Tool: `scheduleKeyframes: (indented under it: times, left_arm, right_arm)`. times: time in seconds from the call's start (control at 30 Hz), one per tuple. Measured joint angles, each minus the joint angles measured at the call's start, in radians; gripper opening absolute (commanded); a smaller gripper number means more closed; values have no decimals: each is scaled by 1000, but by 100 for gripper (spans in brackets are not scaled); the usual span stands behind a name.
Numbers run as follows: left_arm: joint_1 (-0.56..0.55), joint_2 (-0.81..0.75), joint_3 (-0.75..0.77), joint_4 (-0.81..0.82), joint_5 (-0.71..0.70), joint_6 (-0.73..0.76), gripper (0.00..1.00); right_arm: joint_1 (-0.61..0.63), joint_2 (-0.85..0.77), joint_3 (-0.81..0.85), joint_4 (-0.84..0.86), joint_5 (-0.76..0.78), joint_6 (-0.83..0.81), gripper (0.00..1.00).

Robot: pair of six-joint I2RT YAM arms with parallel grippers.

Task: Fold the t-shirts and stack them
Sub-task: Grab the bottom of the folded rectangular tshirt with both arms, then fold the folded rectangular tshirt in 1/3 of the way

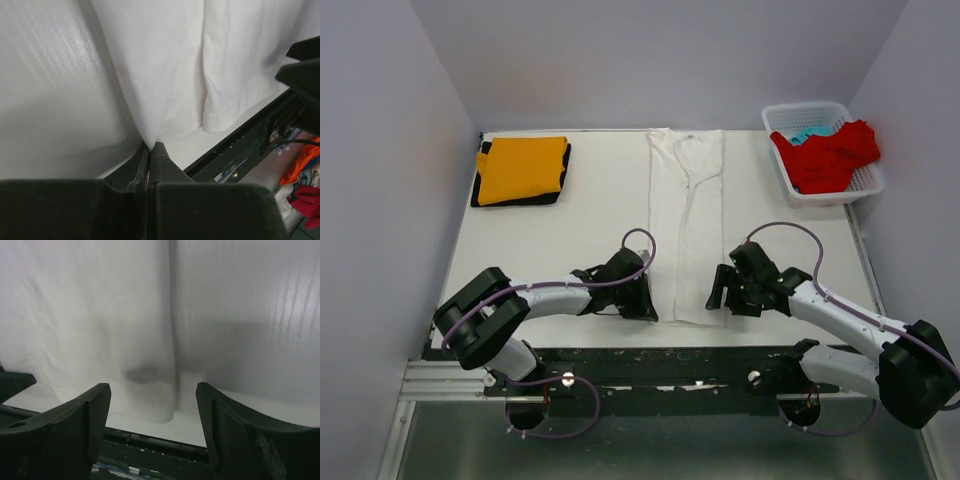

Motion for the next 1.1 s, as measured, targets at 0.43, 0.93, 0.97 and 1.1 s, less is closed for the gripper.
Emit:
scheduleKeyframes:
  times: [0.43, 0.93, 0.97, 1.1]
  left_arm:
    - [-16, -8, -5, 3, -20, -8, 0]
    - [-100, -200, -153, -1, -50, -38, 0]
    - [-112, -212, -153, 1, -49, -38, 0]
    - [-126, -248, -131, 4, -42, -27, 0]
  right_arm:
    - [82, 10, -52, -35, -5, 90, 1]
    - [93, -233, -181, -83, -137, 169, 1]
    - [95, -245, -184, -82, -153, 167, 1]
    - [99, -299, -163, -85, -159, 158, 1]
